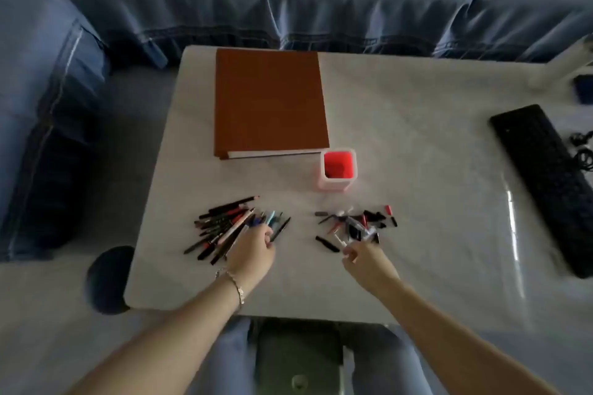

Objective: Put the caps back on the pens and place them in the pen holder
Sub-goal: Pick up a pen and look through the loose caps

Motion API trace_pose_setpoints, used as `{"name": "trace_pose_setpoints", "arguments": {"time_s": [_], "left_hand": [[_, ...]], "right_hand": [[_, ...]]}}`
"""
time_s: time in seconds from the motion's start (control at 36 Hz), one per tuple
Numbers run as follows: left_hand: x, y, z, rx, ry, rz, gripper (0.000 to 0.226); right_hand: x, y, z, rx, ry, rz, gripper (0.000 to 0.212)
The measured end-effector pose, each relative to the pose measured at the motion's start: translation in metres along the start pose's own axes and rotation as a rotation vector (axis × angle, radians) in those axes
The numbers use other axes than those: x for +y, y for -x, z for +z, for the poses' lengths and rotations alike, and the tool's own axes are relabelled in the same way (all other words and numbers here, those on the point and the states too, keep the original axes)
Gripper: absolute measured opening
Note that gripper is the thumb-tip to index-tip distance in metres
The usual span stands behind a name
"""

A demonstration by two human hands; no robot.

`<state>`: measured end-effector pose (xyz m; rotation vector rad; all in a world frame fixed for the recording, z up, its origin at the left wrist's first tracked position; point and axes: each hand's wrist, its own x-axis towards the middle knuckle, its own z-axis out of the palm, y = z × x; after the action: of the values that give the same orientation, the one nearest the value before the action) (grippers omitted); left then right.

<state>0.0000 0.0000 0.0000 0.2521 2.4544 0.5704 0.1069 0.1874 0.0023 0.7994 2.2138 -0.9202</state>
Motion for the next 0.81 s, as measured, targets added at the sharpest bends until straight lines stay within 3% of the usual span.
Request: {"name": "trace_pose_setpoints", "arguments": {"time_s": [0.14, 0.22, 0.28, 0.36, 0.42, 0.5, 0.58, 0.69, 0.81], "left_hand": [[-0.019, -0.034, 0.048, 0.037, -0.141, 0.097, 0.010], [-0.029, -0.054, 0.068, 0.047, -0.276, 0.177, 0.010], [-0.034, -0.066, 0.079, 0.036, -0.385, 0.211, 0.014], [-0.041, -0.075, 0.093, 0.079, -0.451, 0.309, 0.022], [-0.049, -0.080, 0.104, 0.102, -0.539, 0.359, 0.038], [-0.061, -0.081, 0.117, 0.161, -0.550, 0.413, 0.044], [-0.071, -0.083, 0.125, 0.222, -0.465, 0.456, 0.036], [-0.069, -0.087, 0.119, 0.309, -0.127, 0.469, 0.011], [-0.049, -0.086, 0.091, 0.292, 0.224, 0.395, 0.008]], "right_hand": [[0.015, -0.056, 0.032, 0.040, 0.143, -0.103, 0.013], [0.023, -0.086, 0.050, 0.090, 0.252, -0.213, 0.019], [0.029, -0.104, 0.060, 0.114, 0.341, -0.282, 0.026], [0.039, -0.123, 0.079, 0.158, 0.447, -0.390, 0.019], [0.050, -0.135, 0.090, 0.189, 0.453, -0.447, 0.013], [0.061, -0.143, 0.098, 0.300, 0.458, -0.560, 0.015], [0.060, -0.140, 0.099, 0.399, 0.383, -0.591, 0.009], [0.055, -0.135, 0.097, 0.480, 0.355, -0.650, 0.010], [0.045, -0.129, 0.087, 0.457, 0.131, -0.630, 0.005]]}}
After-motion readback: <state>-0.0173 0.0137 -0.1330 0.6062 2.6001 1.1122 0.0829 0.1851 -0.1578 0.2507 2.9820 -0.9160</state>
